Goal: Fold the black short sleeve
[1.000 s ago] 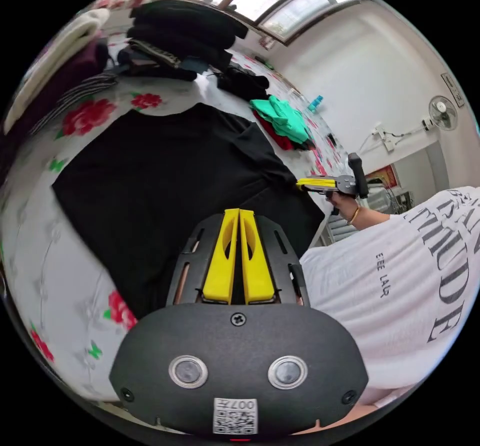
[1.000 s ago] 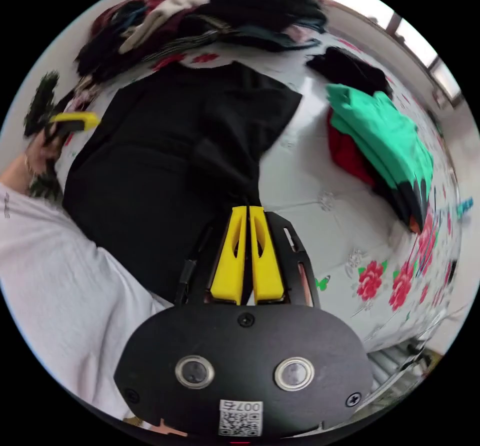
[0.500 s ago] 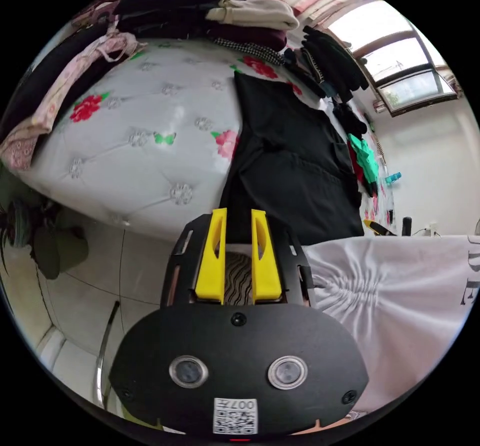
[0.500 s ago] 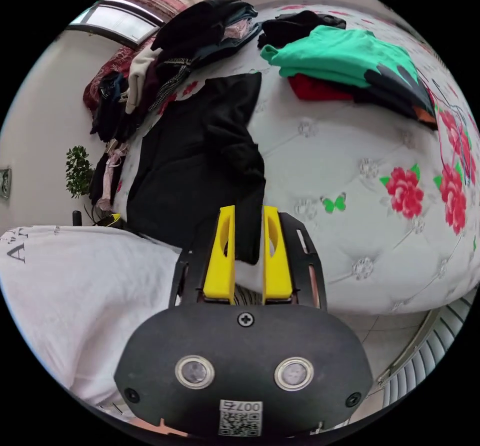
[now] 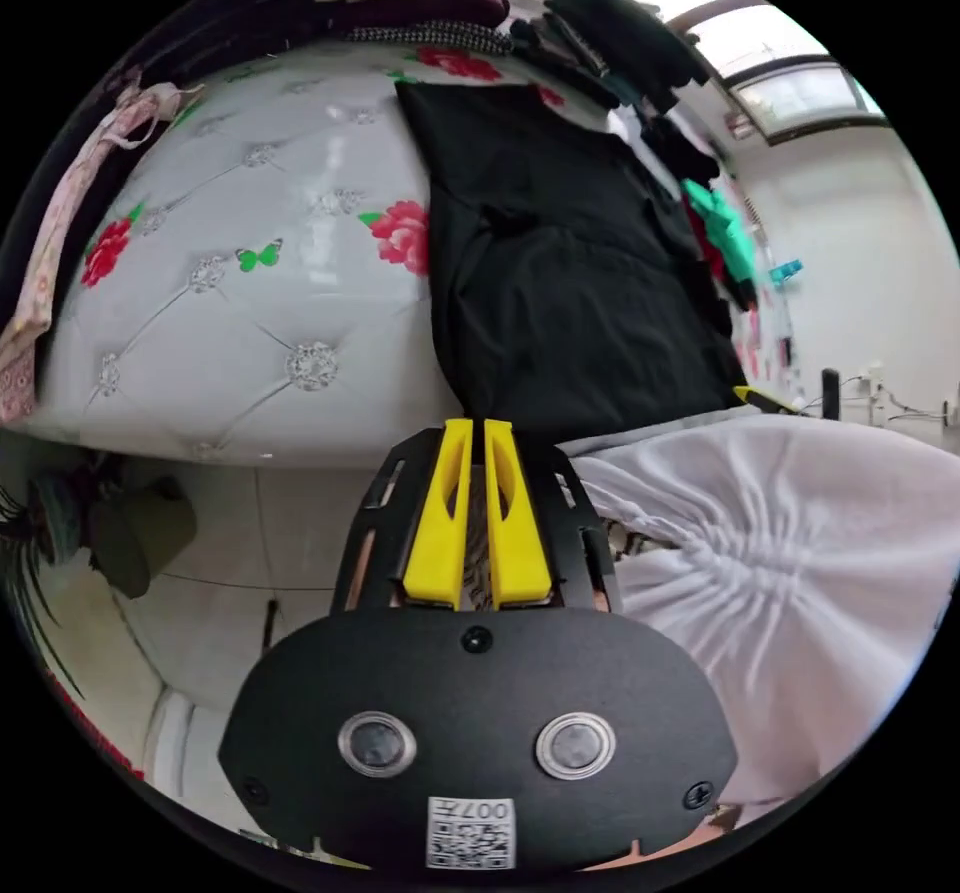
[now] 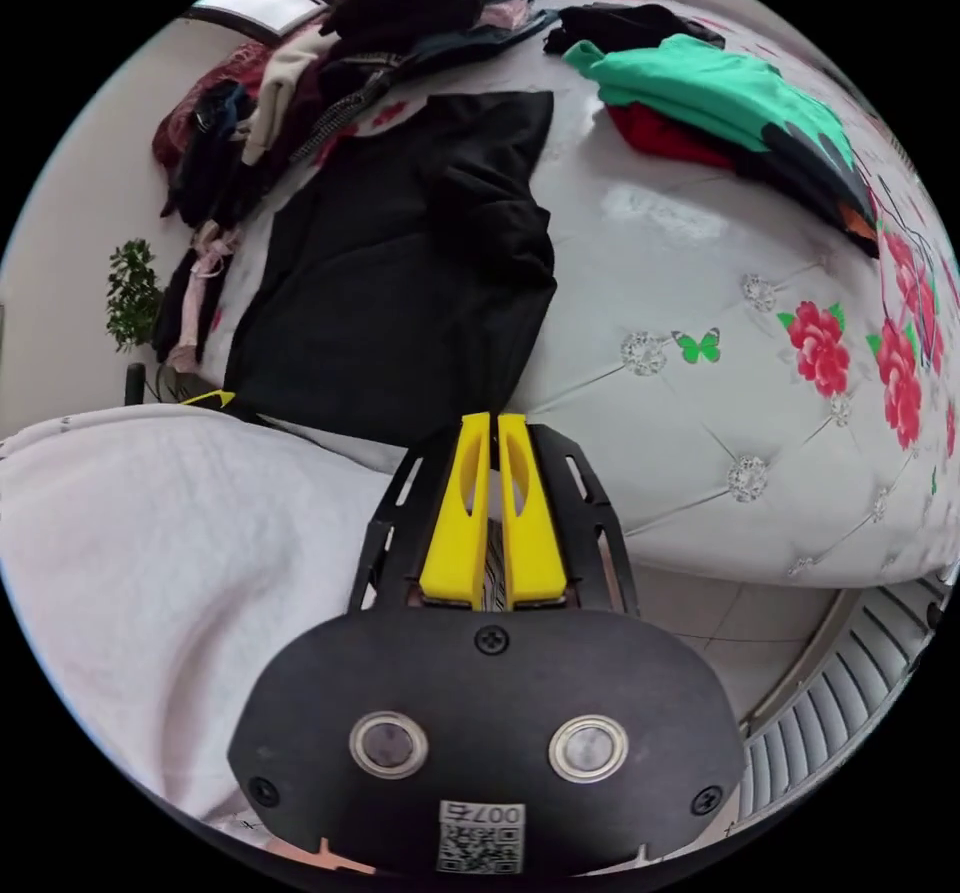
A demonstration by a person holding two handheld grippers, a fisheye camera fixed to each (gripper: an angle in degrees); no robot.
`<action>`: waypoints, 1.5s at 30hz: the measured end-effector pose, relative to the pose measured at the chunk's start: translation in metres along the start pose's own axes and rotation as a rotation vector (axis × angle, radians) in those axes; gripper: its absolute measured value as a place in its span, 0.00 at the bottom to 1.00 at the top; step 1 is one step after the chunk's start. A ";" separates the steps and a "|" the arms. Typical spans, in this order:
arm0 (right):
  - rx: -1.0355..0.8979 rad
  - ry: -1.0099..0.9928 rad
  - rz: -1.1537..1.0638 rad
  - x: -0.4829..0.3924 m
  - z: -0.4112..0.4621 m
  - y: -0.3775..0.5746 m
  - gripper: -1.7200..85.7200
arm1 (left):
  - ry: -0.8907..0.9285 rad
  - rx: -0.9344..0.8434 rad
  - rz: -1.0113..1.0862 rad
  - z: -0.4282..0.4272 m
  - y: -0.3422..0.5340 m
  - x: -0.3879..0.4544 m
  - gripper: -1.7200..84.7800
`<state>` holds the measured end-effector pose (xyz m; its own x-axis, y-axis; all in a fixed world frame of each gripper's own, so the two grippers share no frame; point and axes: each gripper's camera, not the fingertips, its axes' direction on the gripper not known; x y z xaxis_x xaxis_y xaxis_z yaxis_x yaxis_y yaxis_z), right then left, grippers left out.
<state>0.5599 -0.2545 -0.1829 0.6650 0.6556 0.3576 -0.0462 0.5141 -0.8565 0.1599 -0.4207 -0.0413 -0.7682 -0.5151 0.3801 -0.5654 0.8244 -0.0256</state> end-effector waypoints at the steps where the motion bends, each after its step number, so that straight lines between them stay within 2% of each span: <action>1: 0.018 -0.027 0.006 0.003 -0.008 0.002 0.02 | 0.081 0.036 -0.015 -0.019 0.005 -0.007 0.02; 5: 0.121 -0.293 0.138 0.032 -0.068 0.014 0.02 | 0.509 0.187 -0.092 -0.083 0.014 -0.035 0.01; 10: 0.180 -0.452 0.217 0.052 -0.111 0.002 0.02 | 0.640 0.292 -0.198 -0.123 0.002 -0.056 0.02; 12: 0.222 -0.588 0.283 0.066 -0.120 -0.018 0.02 | 0.716 0.323 -0.255 -0.125 -0.012 -0.069 0.02; 16: 0.283 -0.697 0.310 0.070 -0.129 -0.076 0.02 | 0.677 0.350 -0.331 -0.136 -0.075 -0.082 0.03; 18: 0.333 -0.619 0.266 0.059 -0.134 -0.128 0.02 | 0.628 0.409 -0.365 -0.144 -0.109 -0.084 0.04; 20: 0.391 -0.527 0.249 0.051 -0.133 -0.164 0.02 | 0.493 0.582 -0.416 -0.159 -0.141 -0.081 0.07; 22: 0.413 -0.431 0.253 0.047 -0.127 -0.192 0.03 | 0.473 0.695 -0.463 -0.165 -0.153 -0.081 0.09; 26: 0.394 -0.372 0.254 0.046 -0.107 -0.207 0.05 | 0.473 0.635 -0.463 -0.159 -0.160 -0.086 0.10; 29: 0.353 -0.360 0.254 0.056 -0.089 -0.184 0.06 | 0.395 0.519 -0.378 -0.147 -0.140 -0.088 0.10; 32: 0.302 -0.378 0.353 0.080 -0.066 -0.150 0.07 | 0.346 0.425 -0.385 -0.132 -0.107 -0.096 0.10; 36: 0.310 -0.486 0.533 0.105 -0.037 -0.121 0.09 | 0.367 0.393 -0.466 -0.119 -0.071 -0.107 0.11; 39: 0.327 -0.563 0.588 0.103 -0.017 -0.125 0.10 | 0.406 0.347 -0.456 -0.110 -0.070 -0.109 0.14; 42: 0.268 -0.584 0.582 0.090 0.004 -0.144 0.10 | 0.457 0.338 -0.428 -0.105 -0.087 -0.111 0.15; 45: 0.234 -0.530 0.593 0.078 0.012 -0.162 0.07 | 0.458 0.280 -0.437 -0.098 -0.106 -0.117 0.10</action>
<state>0.6098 -0.2801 -0.0118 0.0444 0.9978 0.0492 -0.4714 0.0643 -0.8796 0.3392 -0.4250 0.0081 -0.2828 -0.5843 0.7606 -0.8976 0.4408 0.0048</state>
